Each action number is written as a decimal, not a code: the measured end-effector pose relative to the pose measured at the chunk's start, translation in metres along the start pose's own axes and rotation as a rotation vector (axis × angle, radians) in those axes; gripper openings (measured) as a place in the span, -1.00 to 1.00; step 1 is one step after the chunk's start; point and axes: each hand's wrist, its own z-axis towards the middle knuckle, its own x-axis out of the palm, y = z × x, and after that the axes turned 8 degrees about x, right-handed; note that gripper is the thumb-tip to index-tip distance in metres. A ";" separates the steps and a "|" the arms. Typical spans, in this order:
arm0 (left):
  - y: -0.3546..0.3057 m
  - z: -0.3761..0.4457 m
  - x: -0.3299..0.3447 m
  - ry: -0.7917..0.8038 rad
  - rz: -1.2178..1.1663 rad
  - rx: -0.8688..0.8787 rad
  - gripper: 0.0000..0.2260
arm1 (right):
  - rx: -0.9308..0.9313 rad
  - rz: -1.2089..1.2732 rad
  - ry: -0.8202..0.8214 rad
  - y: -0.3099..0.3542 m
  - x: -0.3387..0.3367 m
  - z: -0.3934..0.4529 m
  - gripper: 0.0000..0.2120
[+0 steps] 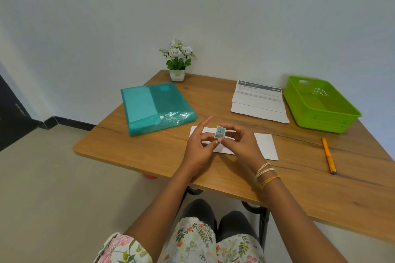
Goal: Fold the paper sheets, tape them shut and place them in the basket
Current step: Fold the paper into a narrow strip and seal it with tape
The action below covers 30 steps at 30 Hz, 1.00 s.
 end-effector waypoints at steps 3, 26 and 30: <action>0.000 0.000 0.000 -0.023 -0.064 -0.055 -0.65 | -0.017 -0.016 0.005 0.001 -0.001 0.000 -0.65; 0.005 0.000 0.004 0.013 0.151 0.003 -0.76 | -0.198 -0.442 -0.190 0.006 -0.007 -0.005 -0.94; 0.004 -0.001 0.008 -0.002 0.197 0.002 -0.82 | -0.237 -0.484 -0.188 0.005 -0.008 -0.009 -0.95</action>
